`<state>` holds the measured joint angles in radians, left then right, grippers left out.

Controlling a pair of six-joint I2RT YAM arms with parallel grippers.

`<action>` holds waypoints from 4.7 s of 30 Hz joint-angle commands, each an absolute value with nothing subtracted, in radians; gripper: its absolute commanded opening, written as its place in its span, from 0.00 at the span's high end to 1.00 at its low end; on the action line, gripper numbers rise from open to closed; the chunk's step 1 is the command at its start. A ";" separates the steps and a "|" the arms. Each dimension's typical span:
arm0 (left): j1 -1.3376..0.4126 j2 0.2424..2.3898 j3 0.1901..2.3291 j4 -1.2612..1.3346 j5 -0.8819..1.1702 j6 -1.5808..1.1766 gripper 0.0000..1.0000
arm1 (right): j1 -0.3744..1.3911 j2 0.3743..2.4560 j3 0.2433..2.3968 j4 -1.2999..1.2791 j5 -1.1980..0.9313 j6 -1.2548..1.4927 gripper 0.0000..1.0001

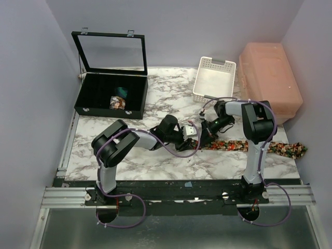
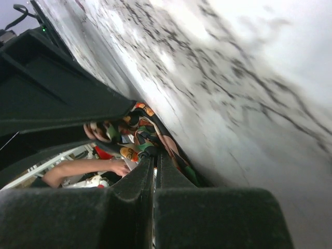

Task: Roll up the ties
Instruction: Roll the tie at the center of the board.

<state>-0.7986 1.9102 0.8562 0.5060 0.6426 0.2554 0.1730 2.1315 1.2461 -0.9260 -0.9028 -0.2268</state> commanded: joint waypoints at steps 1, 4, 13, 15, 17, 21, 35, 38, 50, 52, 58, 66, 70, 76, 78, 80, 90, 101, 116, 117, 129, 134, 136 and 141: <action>-0.806 1.838 0.858 0.525 0.704 0.223 0.62 | 0.245 2.192 1.213 -0.730 -0.718 -0.225 0.99; -0.810 1.841 0.865 0.517 0.706 0.213 0.62 | 0.262 2.196 1.231 -0.698 -0.764 -0.188 0.99; -0.819 1.957 0.925 0.376 0.584 0.271 0.64 | 0.262 2.151 1.225 -0.653 -0.899 -0.155 0.97; -0.818 1.963 0.915 0.346 0.549 0.296 0.65 | 0.262 2.139 1.214 -0.663 -0.909 -0.162 0.95; -0.818 1.959 0.904 0.312 0.513 0.316 0.66 | 0.261 2.130 1.216 -0.686 -0.903 -0.178 0.90; -0.817 1.938 0.882 0.260 0.481 0.333 0.66 | 0.247 2.116 1.231 -0.754 -0.880 -0.221 0.84; -0.818 1.955 0.929 0.118 0.460 0.361 0.69 | 0.161 2.047 1.282 -0.940 -0.890 -0.321 0.70; -0.817 1.966 0.945 0.102 0.459 0.360 0.69 | 0.161 2.028 1.277 -0.957 -0.902 -0.325 0.67; -0.819 1.982 0.981 0.065 0.463 0.370 0.69 | 0.188 2.025 1.304 -0.921 -0.997 -0.238 0.46; -0.818 1.985 0.990 0.059 0.464 0.368 0.68 | 0.198 2.050 1.310 -0.913 -0.980 -0.234 0.48; -0.818 1.987 1.002 0.045 0.465 0.368 0.68 | 0.216 2.069 1.303 -0.897 -0.972 -0.236 0.72; -0.788 1.957 0.982 0.079 0.543 0.284 0.45 | 0.201 2.082 1.285 -0.893 -0.788 -0.276 0.99; -0.741 1.855 0.819 0.391 0.670 0.209 0.28 | 0.200 2.073 1.255 -0.841 -0.690 -0.276 0.99; -0.739 1.854 0.785 0.528 0.685 0.203 0.21 | 0.201 2.071 1.212 -0.772 -0.588 -0.264 0.99; -0.744 1.875 0.793 0.554 0.697 0.194 0.20 | 0.202 2.070 1.197 -0.747 -0.577 -0.243 1.00; -0.753 1.904 0.809 0.568 0.707 0.190 0.21 | 0.203 2.069 1.183 -0.720 -0.578 -0.223 0.99; -0.780 1.954 0.872 0.576 0.708 0.146 0.57 | 0.206 2.074 1.161 -0.677 -0.596 -0.208 0.99; -0.833 1.982 0.984 0.545 0.689 0.084 0.59 | 0.225 2.066 1.159 -0.634 -0.674 -0.153 0.99; -0.832 2.065 0.970 0.287 0.463 0.306 0.64 | 0.224 2.008 1.133 -0.645 -0.800 -0.126 0.91; -0.831 2.061 0.966 0.274 0.460 0.315 0.66 | 0.223 2.008 1.144 -0.669 -0.799 -0.131 0.88; -0.832 2.017 0.992 0.103 0.449 0.375 0.74 | 0.152 1.903 1.240 -0.871 -0.925 -0.142 0.50; -0.831 2.032 1.023 0.068 0.453 0.360 0.75 | 0.208 1.931 1.256 -0.831 -0.957 -0.094 0.50; -0.832 2.032 1.029 0.061 0.455 0.353 0.74 | 0.221 1.952 1.252 -0.812 -0.946 -0.089 0.51; -0.831 2.028 1.032 0.052 0.451 0.357 0.74 | 0.228 2.014 1.278 -0.831 -0.873 -0.129 0.59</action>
<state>-0.8352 1.9766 1.0630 0.2474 0.5339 0.3332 0.2287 1.9583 1.2480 -0.8276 -0.9134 -0.1066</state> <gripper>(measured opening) 0.361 0.431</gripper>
